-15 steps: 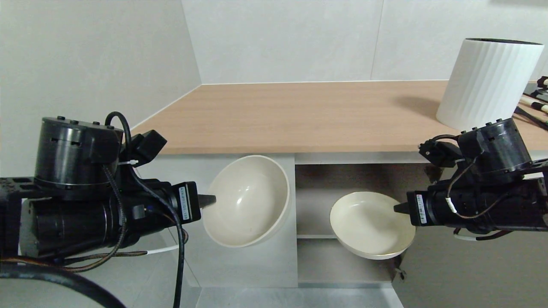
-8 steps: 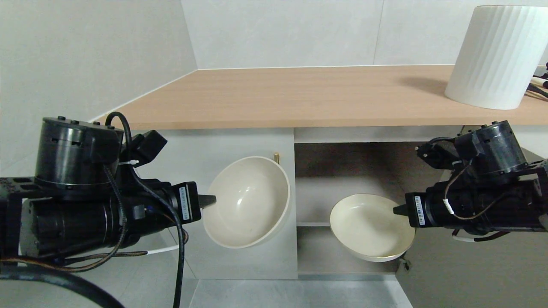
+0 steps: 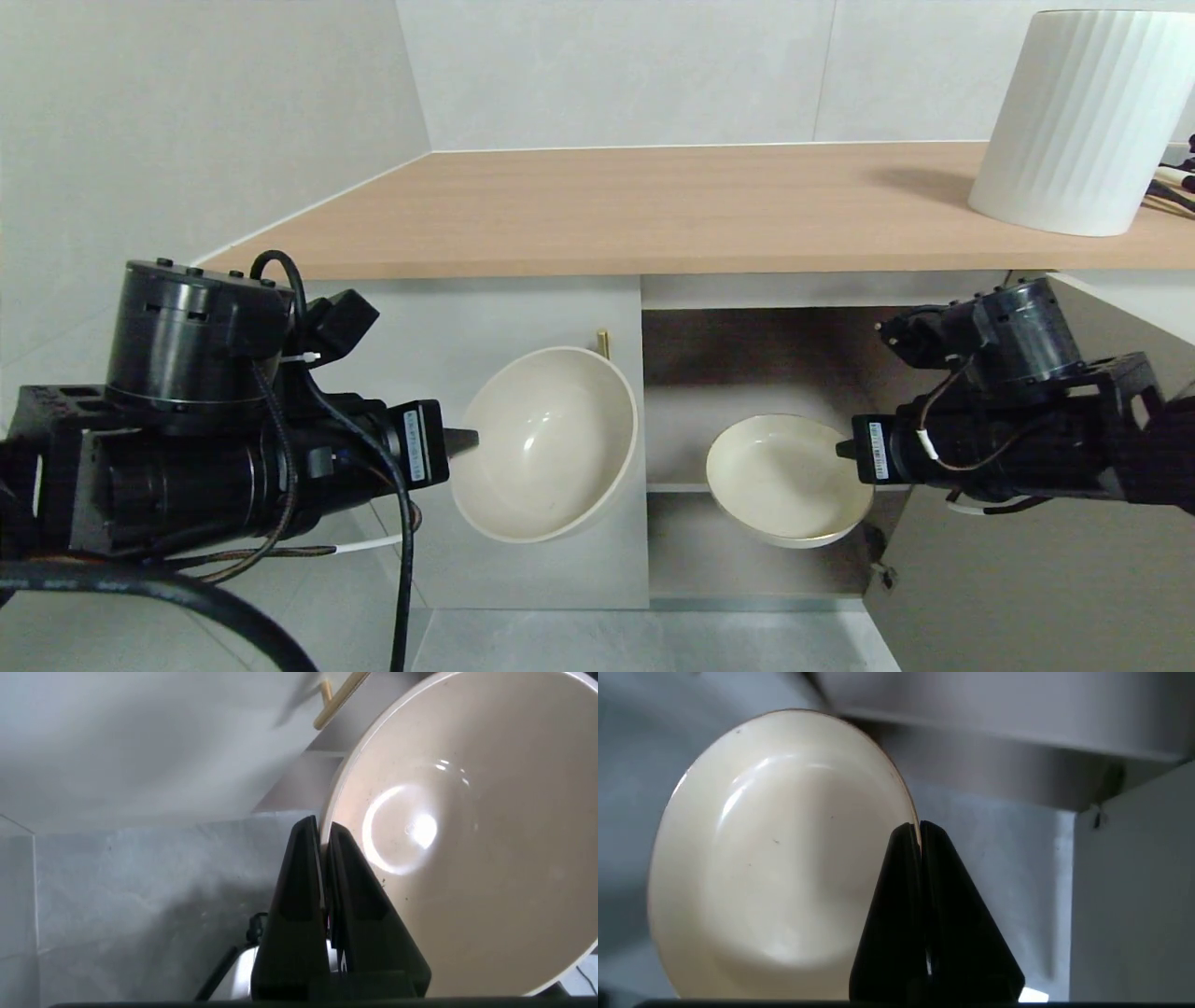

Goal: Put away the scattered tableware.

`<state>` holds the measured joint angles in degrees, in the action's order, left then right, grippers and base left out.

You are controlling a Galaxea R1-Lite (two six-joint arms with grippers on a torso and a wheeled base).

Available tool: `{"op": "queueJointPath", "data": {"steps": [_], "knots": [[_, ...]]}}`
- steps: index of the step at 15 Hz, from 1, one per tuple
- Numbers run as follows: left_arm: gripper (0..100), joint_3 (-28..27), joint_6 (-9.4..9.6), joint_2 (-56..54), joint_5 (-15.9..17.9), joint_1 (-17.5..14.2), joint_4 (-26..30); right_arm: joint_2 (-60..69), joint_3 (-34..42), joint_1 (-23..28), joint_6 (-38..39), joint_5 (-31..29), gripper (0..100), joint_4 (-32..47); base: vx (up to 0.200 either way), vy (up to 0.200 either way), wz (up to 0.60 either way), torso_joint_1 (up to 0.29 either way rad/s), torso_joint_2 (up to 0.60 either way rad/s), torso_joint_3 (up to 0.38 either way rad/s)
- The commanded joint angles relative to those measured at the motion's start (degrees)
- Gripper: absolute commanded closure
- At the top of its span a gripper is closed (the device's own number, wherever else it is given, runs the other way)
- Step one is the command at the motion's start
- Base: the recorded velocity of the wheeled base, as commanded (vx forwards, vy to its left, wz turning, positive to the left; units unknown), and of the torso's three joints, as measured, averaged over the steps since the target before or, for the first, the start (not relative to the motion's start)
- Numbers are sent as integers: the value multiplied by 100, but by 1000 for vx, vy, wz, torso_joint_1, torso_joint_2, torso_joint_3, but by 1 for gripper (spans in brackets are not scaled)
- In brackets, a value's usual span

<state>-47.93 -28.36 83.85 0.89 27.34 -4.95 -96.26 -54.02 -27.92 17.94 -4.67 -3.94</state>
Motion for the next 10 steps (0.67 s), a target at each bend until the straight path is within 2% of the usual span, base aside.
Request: {"op": "queueJointPath", "data": {"steps": [1, 3, 4, 10], "knots": [[100, -5, -3, 106, -1, 25, 3, -1141, -21, -3, 34, -342, 100, -749, 0, 0, 0, 0, 0, 0], [100, -5, -3, 114, 8, 34, 3, -2037, -153, 190, 16, -561, 100, -1742, 0, 0, 0, 0, 0, 0], [100, -5, -3, 114, -1, 34, 3, -2310, -276, 269, 16, -570, 100, -1962, 0, 0, 0, 0, 0, 0], [100, -14, -12, 264, 8, 148, 3, -3470, -1252, 445, 649, -931, 100, -2032, 0, 0, 0, 0, 0, 0]]}}
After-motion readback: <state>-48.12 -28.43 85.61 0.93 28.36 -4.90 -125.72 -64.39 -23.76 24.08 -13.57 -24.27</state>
